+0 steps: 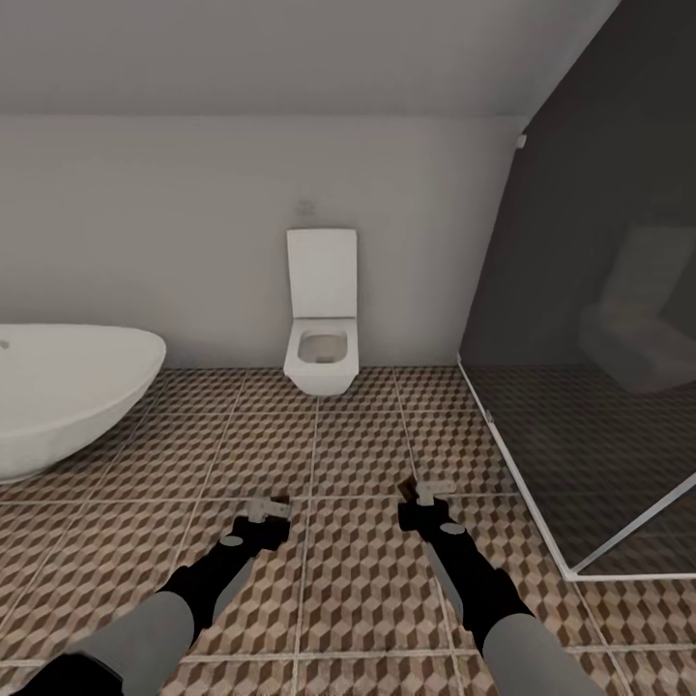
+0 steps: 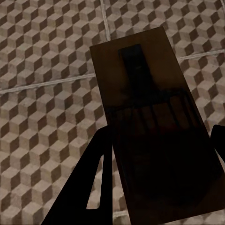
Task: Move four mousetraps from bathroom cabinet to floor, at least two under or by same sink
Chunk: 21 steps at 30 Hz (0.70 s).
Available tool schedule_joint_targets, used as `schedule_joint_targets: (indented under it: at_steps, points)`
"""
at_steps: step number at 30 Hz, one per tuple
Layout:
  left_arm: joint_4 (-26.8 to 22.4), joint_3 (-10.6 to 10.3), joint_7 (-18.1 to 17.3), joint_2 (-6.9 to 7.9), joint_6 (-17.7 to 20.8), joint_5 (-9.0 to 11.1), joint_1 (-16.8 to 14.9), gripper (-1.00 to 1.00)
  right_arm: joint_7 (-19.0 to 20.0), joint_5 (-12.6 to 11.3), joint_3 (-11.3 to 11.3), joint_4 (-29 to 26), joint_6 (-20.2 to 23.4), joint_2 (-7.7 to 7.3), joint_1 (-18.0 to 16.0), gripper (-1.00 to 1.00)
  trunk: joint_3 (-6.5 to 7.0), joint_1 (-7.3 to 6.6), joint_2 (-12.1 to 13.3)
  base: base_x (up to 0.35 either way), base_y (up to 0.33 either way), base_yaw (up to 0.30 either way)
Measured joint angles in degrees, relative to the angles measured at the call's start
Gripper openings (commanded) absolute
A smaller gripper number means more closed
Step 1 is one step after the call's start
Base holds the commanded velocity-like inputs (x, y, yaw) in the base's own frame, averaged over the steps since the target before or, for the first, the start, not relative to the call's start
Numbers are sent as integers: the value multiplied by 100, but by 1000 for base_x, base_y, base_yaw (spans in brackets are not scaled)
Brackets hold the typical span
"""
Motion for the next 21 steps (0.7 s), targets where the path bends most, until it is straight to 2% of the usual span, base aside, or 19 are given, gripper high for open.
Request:
schedule_joint_targets:
  at_steps: [14,21]
  points:
    - [2,0,-3,0,0,0,0,-100,0,1,1,128,-13,7,-1,-100,-377,308,-562,0,0,0]
    - [2,-4,-5,0,0,0,0,-100,0,4,5,201,-247,15,-1,-100,-566,461,-843,0,0,0]
